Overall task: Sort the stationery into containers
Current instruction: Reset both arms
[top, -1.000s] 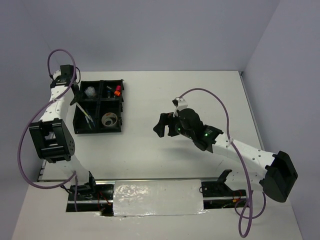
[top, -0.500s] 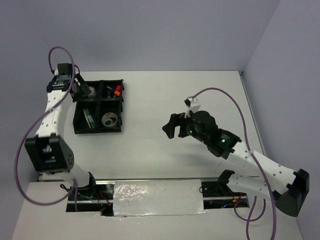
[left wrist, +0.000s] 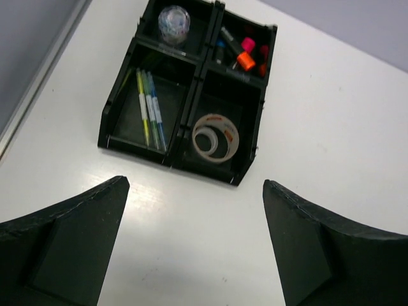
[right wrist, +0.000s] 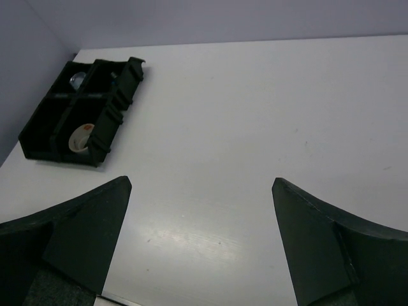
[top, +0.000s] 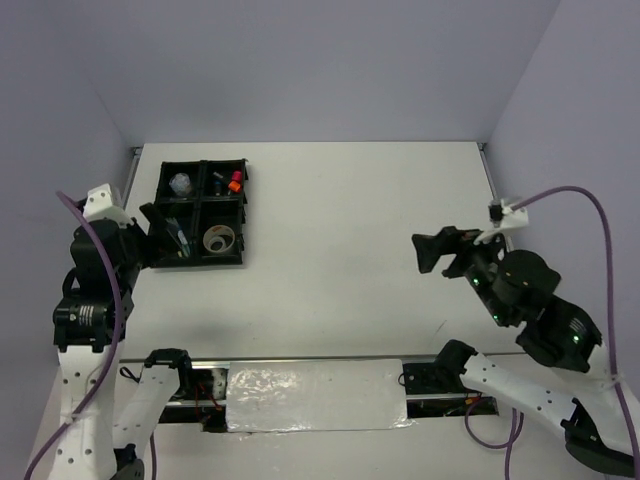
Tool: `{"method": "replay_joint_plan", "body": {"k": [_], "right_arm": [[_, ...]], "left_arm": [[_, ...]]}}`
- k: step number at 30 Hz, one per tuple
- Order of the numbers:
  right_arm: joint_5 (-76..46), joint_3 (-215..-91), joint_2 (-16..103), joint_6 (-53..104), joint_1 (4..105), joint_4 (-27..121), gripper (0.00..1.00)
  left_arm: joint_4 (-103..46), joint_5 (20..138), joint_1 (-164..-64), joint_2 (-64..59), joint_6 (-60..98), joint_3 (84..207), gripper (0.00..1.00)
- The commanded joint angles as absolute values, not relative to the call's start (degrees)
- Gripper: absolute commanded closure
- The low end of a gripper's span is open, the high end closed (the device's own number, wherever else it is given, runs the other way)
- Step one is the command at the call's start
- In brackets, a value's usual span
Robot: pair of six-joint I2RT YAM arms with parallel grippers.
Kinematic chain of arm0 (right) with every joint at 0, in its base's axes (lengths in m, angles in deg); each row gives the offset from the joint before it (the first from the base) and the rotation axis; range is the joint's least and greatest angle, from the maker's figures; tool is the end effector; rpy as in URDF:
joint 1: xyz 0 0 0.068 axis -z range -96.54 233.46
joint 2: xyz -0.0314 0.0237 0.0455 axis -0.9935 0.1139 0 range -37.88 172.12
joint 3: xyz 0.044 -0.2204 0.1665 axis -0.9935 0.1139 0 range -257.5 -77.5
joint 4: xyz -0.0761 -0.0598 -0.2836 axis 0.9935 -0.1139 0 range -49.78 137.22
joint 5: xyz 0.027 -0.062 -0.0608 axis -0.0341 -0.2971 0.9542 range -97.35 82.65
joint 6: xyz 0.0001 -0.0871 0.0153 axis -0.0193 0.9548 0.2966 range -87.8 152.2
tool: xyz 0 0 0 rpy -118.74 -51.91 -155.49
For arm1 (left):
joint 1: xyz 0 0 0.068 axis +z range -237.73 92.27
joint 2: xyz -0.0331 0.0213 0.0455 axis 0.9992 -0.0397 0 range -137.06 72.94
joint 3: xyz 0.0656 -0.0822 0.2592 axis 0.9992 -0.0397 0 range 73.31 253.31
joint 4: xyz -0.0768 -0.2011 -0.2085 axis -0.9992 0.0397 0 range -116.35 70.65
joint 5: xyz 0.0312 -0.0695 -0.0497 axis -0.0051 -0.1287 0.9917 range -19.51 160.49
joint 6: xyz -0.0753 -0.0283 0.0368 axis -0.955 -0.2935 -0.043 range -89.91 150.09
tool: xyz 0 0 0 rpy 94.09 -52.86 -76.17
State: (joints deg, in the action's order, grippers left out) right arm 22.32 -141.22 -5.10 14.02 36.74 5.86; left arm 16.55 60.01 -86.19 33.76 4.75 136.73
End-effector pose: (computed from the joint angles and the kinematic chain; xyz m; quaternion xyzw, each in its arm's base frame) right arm 0.1284 0.0796 0.4329 -0.0242 0.7602 0.1659 0.6276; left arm 0.1884 0.0193 0.4083 -0.2398 0.7745 -0.0472 0.5835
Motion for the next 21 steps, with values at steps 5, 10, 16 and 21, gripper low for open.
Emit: {"method": "replay_joint_plan", "body": {"k": [5,10,16,21], "right_arm": [[27.0,-144.4,-14.7,15.4,37.1,-5.8,0.0],[27.7,-145.3,-17.2,14.7,37.0,-9.4,0.0],[27.7,-145.0,-16.5,13.4,37.0,-11.0,0.0],[28.4,-144.7,-15.6,12.3,36.9,-11.9,0.0]], "left_arm": [[23.7,60.6,-86.3,43.7,8.6,136.5,0.01],[25.0,62.4,-86.3,48.4,8.7,135.5,0.01],[25.3,61.4,-86.7,48.6,8.6,135.8,0.01],[25.1,60.1,-87.0,48.4,8.3,135.5,0.01]]}}
